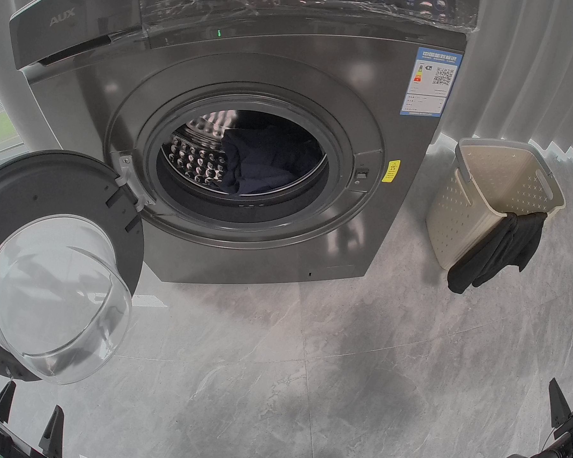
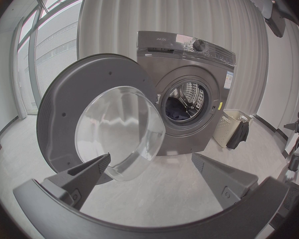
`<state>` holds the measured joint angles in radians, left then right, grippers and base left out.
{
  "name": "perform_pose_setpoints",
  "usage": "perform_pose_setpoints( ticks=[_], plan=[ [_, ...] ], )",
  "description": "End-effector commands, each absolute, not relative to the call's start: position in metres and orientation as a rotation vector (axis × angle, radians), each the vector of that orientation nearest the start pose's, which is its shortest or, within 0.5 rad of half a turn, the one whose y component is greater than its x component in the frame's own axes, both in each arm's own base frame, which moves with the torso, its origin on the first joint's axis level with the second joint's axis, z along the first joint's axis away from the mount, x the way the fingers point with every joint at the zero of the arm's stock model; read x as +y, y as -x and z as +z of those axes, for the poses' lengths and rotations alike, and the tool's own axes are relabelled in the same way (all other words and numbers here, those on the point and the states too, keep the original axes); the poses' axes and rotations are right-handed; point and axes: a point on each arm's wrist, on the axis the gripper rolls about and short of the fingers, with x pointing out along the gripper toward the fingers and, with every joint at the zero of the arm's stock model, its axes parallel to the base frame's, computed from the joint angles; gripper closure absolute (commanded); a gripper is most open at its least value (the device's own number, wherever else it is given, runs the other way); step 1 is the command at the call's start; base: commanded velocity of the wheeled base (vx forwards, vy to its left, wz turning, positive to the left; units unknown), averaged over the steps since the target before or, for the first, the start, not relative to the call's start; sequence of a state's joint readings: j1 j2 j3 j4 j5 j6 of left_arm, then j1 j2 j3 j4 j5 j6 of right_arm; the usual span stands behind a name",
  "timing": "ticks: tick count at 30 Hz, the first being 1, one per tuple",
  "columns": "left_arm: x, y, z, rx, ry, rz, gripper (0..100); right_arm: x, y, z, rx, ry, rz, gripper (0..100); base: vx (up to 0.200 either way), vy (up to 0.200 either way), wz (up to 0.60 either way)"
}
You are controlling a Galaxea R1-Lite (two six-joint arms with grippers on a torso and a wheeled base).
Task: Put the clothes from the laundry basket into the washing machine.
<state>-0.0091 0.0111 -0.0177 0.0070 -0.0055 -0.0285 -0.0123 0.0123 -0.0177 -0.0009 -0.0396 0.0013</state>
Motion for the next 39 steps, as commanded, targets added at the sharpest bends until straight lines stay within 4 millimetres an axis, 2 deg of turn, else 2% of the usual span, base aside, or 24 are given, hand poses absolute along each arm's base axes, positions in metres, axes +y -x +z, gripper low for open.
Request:
perform_pose_setpoints(
  ticks=[1,21,39],
  plan=[
    [0.0001,0.0229,0.0751,0.006,0.029,-0.015,0,-0.0006,0.0228,0.0756,-0.002,-0.002,-0.052,0,0.000,-0.200,0.00],
    [0.0001,0.0229,0.0751,0.006,0.029,-0.015,0,-0.0006,0.0228,0.0756,-0.002,-0.002,-0.052,0,0.000,-0.200,0.00],
    [0.0001,0.0229,0.0751,0.006,0.028,-0.015,0,-0.0006,0.0228,0.0758,-0.003,-0.002,-0.052,0,0.000,-0.033,0.00]
  ],
)
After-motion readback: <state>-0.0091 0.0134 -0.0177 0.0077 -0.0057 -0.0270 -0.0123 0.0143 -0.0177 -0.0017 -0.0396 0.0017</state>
